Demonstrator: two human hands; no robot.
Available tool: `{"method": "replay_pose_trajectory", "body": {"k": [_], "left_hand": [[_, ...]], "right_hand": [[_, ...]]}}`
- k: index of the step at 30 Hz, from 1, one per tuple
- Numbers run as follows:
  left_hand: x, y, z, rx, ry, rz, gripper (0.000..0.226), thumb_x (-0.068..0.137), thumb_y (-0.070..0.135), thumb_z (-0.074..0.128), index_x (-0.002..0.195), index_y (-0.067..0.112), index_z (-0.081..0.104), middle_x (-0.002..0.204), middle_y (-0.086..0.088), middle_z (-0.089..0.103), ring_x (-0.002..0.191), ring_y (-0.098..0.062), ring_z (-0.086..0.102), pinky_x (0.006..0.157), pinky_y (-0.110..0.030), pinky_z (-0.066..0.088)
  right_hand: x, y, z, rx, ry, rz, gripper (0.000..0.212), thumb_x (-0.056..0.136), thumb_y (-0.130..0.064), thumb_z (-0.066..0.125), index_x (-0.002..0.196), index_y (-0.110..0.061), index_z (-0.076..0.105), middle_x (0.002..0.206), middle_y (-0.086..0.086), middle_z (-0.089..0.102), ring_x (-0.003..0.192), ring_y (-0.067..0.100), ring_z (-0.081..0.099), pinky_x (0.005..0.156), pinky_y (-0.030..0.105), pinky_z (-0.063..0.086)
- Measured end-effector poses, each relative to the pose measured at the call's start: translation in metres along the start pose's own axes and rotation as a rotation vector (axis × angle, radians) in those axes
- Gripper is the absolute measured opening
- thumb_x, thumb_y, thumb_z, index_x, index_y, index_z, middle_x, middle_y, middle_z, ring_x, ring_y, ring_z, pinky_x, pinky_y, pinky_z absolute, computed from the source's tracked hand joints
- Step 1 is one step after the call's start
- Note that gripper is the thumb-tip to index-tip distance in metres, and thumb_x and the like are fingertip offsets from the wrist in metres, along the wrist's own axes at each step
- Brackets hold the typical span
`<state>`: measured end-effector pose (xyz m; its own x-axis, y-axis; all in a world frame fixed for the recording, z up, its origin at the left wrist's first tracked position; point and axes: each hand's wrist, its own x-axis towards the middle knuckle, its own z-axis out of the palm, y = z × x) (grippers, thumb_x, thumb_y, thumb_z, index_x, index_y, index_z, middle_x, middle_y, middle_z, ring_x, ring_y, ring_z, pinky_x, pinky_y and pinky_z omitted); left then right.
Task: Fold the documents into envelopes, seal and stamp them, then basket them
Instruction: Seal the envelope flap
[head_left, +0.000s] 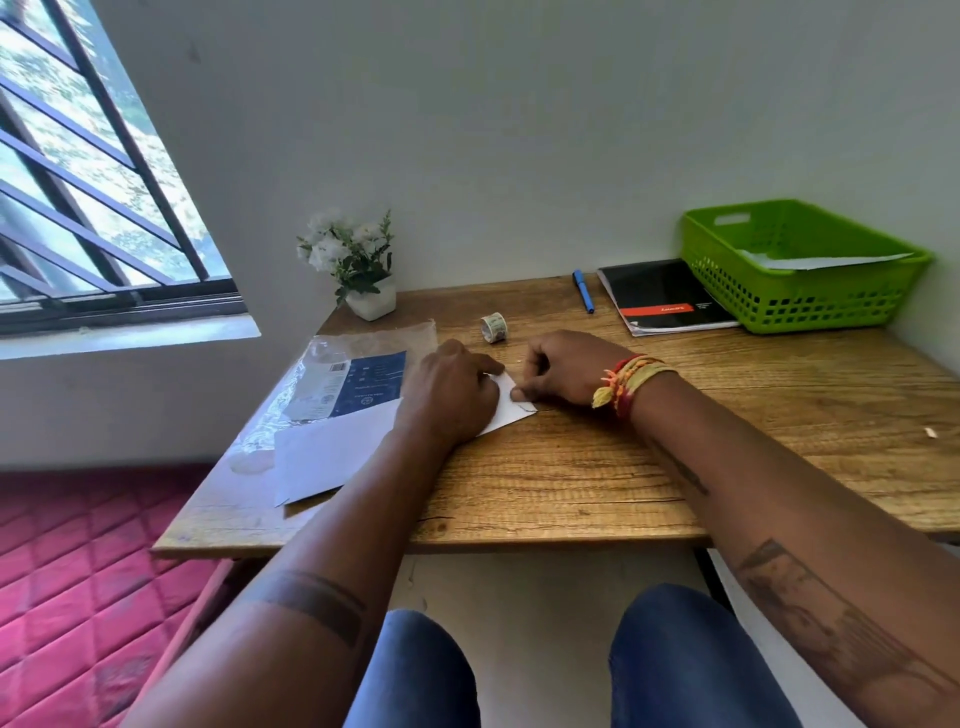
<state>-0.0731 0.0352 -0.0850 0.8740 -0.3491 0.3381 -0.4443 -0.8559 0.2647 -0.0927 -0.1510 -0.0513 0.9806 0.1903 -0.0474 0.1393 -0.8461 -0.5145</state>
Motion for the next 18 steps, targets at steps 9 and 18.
{"method": "replay_pose_trajectory", "body": {"k": [9, 18], "left_hand": [[0.021, -0.004, 0.008, -0.017, -0.034, -0.132, 0.044, 0.086, 0.067, 0.067, 0.107, 0.029, 0.063, 0.120, -0.005, 0.060, 0.106, -0.022, 0.055, 0.083, -0.037, 0.044], [0.025, 0.000, 0.008, 0.040, 0.008, -0.180, 0.044, 0.089, 0.062, 0.067, 0.104, 0.020, 0.064, 0.108, -0.004, 0.067, 0.099, -0.024, 0.061, 0.091, -0.046, 0.053]], "right_hand": [[-0.015, 0.003, -0.004, -0.002, -0.058, -0.025, 0.026, 0.086, -0.042, 0.075, 0.097, -0.023, 0.062, 0.093, -0.004, 0.065, 0.085, 0.013, 0.057, 0.066, 0.029, 0.042], [-0.020, 0.003, -0.004, 0.022, -0.081, -0.035, 0.025, 0.088, -0.039, 0.075, 0.100, -0.020, 0.065, 0.094, -0.005, 0.063, 0.084, 0.010, 0.055, 0.064, 0.026, 0.040]]}}
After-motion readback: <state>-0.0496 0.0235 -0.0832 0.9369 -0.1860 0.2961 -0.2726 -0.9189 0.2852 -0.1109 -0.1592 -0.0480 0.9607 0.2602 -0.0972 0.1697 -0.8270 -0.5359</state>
